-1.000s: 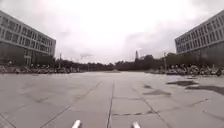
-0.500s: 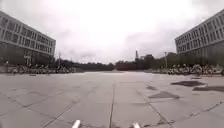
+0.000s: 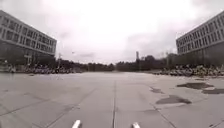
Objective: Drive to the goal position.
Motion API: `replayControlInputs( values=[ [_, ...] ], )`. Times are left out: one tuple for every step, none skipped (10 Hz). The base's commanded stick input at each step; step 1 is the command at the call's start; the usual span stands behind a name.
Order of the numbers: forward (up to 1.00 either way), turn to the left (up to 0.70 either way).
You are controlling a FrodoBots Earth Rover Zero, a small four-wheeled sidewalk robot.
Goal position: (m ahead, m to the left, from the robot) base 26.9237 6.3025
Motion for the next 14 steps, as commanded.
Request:
replayControlInputs(
  values=[
    [0.7,0.0],
    [0.7,0.0],
    [0.7,0.0],
    [0.7,0.0],
    [0.7,0.0],
    [0.7,0.0],
    [0.7,0.0],
    [0.7,-0.08],
    [0.7,-0.2],
    [0.7,-0.24],
    [0.7,-0.34],
    [0.7,-0.35],
    [0.7,-0.12],
    [0.7,0.0]
  ],
)
